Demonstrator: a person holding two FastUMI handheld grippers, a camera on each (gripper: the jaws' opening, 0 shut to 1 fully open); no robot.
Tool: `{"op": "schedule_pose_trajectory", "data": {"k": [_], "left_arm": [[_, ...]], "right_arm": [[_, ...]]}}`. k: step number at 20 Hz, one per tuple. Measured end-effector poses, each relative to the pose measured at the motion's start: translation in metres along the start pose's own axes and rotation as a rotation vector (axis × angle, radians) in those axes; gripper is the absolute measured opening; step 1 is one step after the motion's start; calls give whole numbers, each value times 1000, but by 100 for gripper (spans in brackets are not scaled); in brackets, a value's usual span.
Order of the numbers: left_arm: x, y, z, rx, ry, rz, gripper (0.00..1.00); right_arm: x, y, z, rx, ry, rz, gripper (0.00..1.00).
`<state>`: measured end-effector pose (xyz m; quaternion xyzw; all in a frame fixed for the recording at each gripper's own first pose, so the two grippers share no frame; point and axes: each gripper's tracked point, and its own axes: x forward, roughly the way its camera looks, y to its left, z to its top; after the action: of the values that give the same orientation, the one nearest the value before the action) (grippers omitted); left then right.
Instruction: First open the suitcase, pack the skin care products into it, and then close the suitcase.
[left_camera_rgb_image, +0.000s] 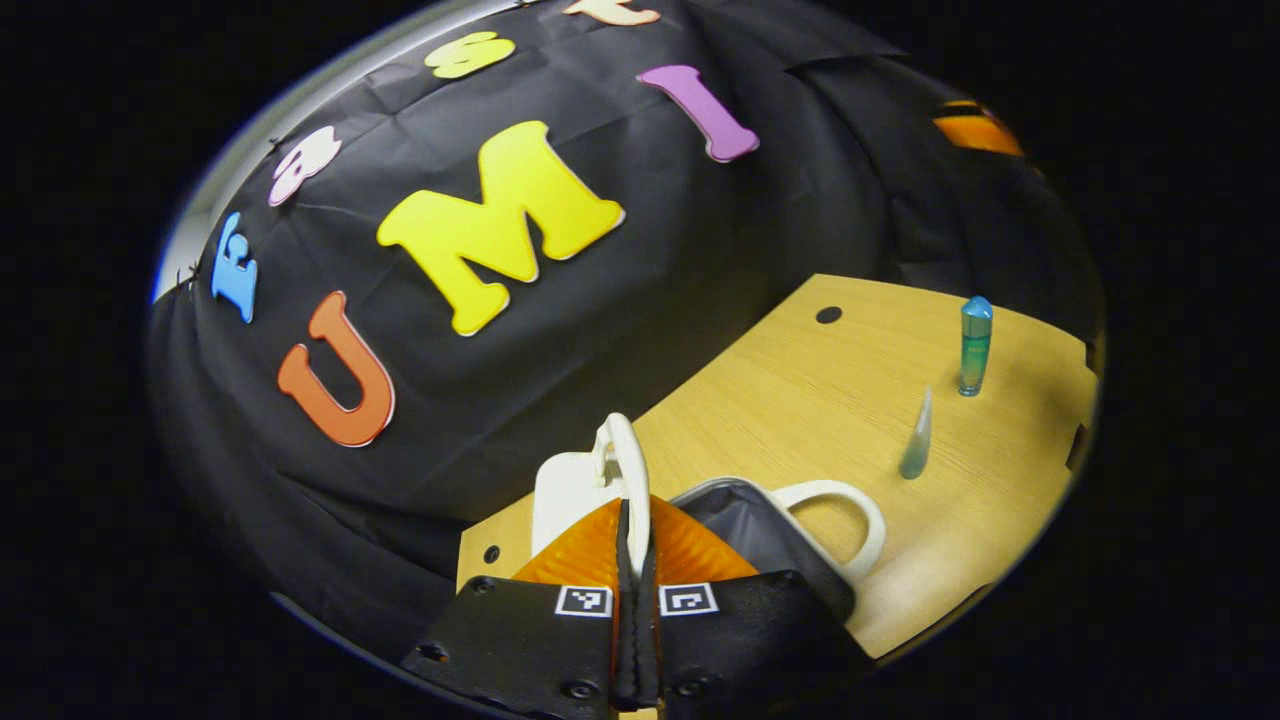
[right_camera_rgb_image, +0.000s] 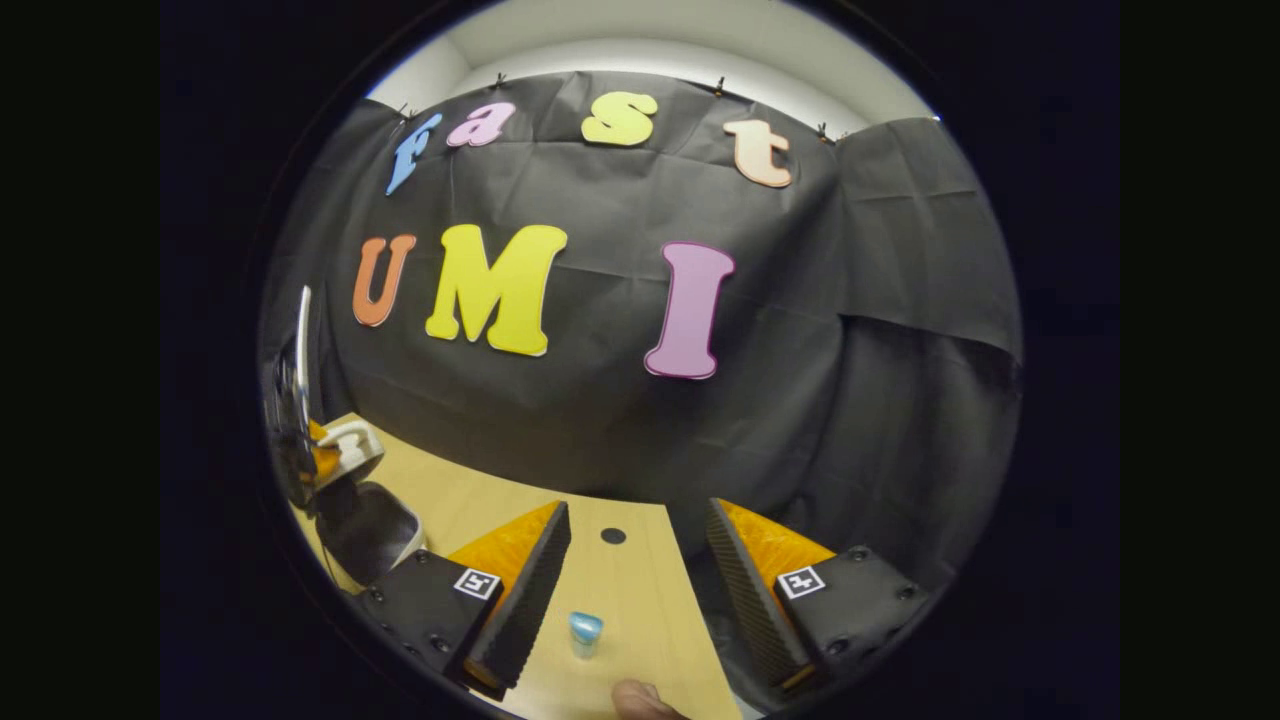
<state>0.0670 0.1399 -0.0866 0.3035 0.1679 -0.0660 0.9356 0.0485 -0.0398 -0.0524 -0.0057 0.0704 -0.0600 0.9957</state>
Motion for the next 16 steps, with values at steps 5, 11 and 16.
{"op": "schedule_pose_trajectory", "data": {"k": [5,11,16], "left_arm": [[-12,113,-39,-140,5,52,3],[12,201,-152,-423,65,52,3],[41,213,-250,-683,171,17,3]], "right_arm": [[0,45,10,15,10,0,81],[-1,70,10,32,45,-46,82],[-12,63,3,-19,75,-106,82]]}}
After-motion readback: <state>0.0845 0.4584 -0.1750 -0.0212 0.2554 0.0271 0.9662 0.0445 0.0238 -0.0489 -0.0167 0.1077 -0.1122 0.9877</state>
